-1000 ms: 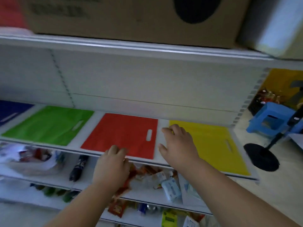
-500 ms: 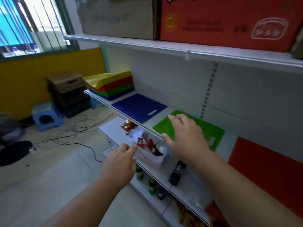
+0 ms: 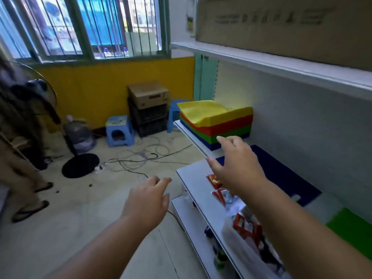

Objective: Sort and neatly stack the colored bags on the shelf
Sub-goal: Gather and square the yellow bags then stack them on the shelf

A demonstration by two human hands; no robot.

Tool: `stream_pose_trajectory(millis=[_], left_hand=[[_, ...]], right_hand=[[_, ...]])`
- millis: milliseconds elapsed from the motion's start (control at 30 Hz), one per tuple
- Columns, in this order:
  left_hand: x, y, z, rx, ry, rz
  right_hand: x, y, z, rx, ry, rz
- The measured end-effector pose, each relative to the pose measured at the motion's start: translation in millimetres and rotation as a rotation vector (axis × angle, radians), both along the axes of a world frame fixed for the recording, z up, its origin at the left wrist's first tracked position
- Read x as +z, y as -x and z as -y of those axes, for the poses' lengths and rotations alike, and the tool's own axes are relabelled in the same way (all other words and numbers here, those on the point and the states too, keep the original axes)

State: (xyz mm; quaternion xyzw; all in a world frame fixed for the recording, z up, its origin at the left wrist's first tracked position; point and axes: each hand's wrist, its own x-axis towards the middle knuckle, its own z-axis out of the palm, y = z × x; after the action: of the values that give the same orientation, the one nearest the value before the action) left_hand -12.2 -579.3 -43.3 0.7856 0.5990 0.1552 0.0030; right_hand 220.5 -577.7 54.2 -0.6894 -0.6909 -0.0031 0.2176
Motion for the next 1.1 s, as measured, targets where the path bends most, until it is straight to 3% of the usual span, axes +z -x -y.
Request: stream_pose_trajectory(millis=[167,433,600,800,1100], left_hand=[[-5,45,-110,-0.018,-0.001,0.095],[-7,72,-305,-0.308,0.021,0.082],[-2,57,-381,-0.471,0.063,0.08],[-9,22,-454,-0.491,0.091,0.087],[6,-16,-549,-0.477,0.361,0.316]], right_hand=[[-3,39,-95,-0.069,-0.022,0.055],[-12,86,-203,-0.35,0.038,0.021],[-19,84,-242,-0.499,0.104,-0.01],[-34,72,-283,-0.595,0.205,-0.09],[-42,92,-311,-0.817,0.353,-0.004]])
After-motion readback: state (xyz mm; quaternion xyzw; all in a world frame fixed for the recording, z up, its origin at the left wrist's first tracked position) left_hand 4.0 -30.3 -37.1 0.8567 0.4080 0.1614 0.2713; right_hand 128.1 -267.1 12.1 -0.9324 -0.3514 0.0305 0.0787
